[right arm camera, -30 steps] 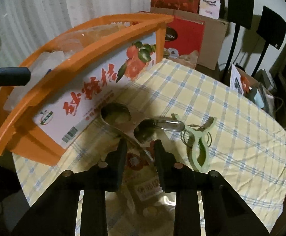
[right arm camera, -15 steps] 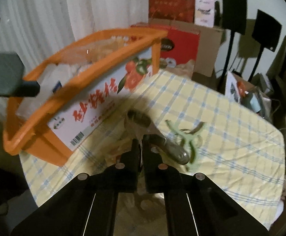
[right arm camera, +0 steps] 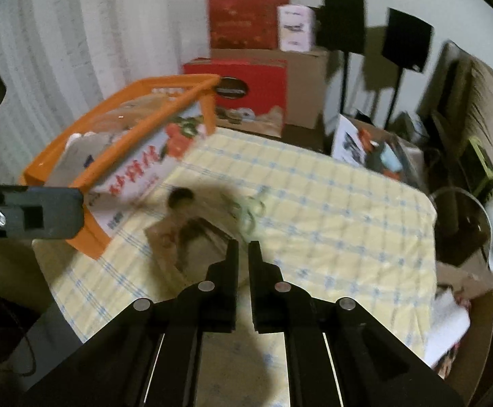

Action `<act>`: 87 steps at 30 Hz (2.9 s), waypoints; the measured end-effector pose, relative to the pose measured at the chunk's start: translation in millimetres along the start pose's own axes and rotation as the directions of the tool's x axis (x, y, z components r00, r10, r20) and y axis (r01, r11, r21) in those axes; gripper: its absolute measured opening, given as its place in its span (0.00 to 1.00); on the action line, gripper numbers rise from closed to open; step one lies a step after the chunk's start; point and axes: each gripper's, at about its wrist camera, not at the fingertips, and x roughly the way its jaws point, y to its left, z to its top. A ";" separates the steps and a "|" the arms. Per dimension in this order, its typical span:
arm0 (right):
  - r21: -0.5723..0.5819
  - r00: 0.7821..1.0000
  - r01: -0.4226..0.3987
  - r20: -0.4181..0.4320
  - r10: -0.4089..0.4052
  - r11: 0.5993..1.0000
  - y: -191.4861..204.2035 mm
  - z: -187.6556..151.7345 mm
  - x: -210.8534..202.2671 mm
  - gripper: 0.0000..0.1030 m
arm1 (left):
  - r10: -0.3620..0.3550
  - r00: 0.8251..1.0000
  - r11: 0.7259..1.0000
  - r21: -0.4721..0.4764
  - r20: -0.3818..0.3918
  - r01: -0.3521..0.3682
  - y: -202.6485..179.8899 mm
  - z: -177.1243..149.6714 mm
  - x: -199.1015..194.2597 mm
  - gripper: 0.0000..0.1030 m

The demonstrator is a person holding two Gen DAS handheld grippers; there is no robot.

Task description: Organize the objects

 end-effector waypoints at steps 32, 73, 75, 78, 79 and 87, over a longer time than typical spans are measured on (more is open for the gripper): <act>-0.114 0.993 -0.121 -0.013 0.120 0.986 5.8 6.6 57.6 0.30 | 0.295 0.955 0.955 0.025 0.021 -0.296 4.2 -35.5 96.1 0.37; -0.249 0.982 -0.186 -0.014 0.189 0.950 20.7 28.9 -6.8 0.05 | 0.120 0.979 0.984 0.112 0.166 -0.140 -37.1 -23.0 25.1 0.05; -0.266 0.982 -0.177 0.010 0.187 0.948 28.7 35.2 -18.2 0.05 | 0.113 0.977 0.985 0.111 0.180 -0.134 -38.1 -19.4 12.4 0.04; -0.289 0.981 -0.170 0.043 0.190 0.942 43.3 44.3 -30.3 0.05 | 0.110 0.969 0.985 0.108 0.220 -0.136 -35.6 -14.2 -13.2 0.04; -0.300 0.980 -0.167 0.054 0.191 0.939 50.7 48.5 -34.2 0.05 | 0.111 0.966 0.985 0.104 0.235 -0.139 -33.3 -11.2 -22.8 0.04; -0.330 0.968 -0.176 0.111 0.223 0.927 101.5 76.8 -42.3 0.05 | 0.148 0.944 0.980 0.087 0.295 -0.181 -7.2 5.2 -76.1 0.04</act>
